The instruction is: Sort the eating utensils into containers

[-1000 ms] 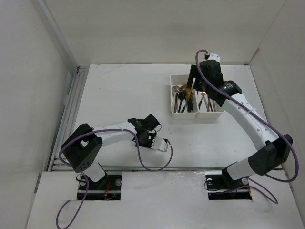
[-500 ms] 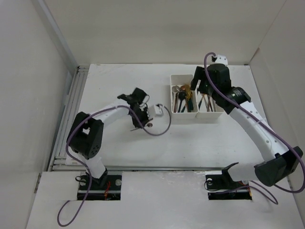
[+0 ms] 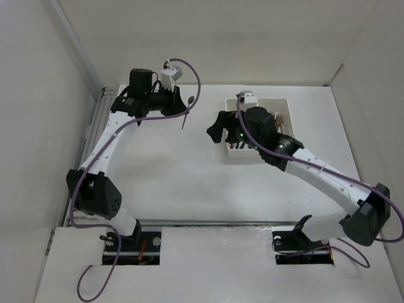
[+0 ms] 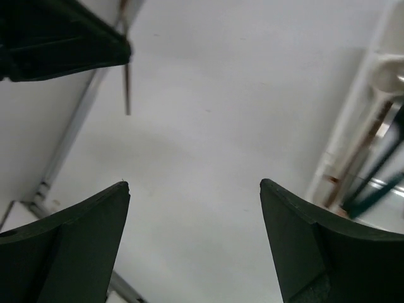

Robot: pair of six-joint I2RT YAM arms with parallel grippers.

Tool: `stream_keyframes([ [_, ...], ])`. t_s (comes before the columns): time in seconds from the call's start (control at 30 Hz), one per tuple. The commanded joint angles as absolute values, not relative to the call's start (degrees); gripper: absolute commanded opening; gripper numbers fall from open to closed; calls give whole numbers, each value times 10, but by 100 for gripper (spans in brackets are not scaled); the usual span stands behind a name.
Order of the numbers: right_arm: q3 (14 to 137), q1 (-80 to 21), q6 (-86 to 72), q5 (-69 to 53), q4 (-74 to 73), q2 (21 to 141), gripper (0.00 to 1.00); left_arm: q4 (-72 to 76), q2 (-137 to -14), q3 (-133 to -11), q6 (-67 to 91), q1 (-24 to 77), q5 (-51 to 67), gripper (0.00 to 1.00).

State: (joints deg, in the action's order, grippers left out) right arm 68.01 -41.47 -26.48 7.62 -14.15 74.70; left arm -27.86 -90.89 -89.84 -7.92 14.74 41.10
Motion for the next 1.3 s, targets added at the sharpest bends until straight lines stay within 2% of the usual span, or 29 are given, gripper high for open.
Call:
stream_keyframes([
  [0.0, 729, -451, -301, 20, 16, 786, 89, -216, -861, -918, 96, 150, 396, 0],
  [0.17, 792, -457, -330, -34, 45, 872, 82, -202, -844, -918, 148, 156, 390, 0],
  [0.27, 810, -469, -336, -22, 45, 898, 79, -202, -838, -918, 161, 161, 395, 0],
  [0.5, 821, -469, -356, 21, 45, 930, 57, -213, -827, -918, 161, 161, 406, 0],
  [0.67, 838, -469, -356, 15, 45, 944, 27, -223, -827, -912, 161, 167, 411, 0],
  [0.77, 838, -469, -361, 30, 45, 944, 0, -223, -822, -899, 166, 173, 411, 0],
  [0.97, 817, -469, -361, 75, 45, 923, 0, -223, -816, -884, 160, 173, 417, 1],
  [1.0, 817, -469, -355, 75, 45, 914, 0, -223, -816, -884, 160, 173, 417, 34],
  [1.03, 809, -464, -355, 82, 45, 906, 0, -223, -816, -884, 160, 173, 417, 55],
  [1.07, 798, -454, -350, 82, 45, 906, 0, -223, -822, -884, 160, 173, 417, 71],
  [1.1, 798, -446, -350, 82, 35, 898, 0, -223, -822, -884, 155, 173, 410, 100],
  [1.27, 809, -351, -304, 49, -98, 910, 0, -275, -832, -929, 117, 173, 331, 100],
])
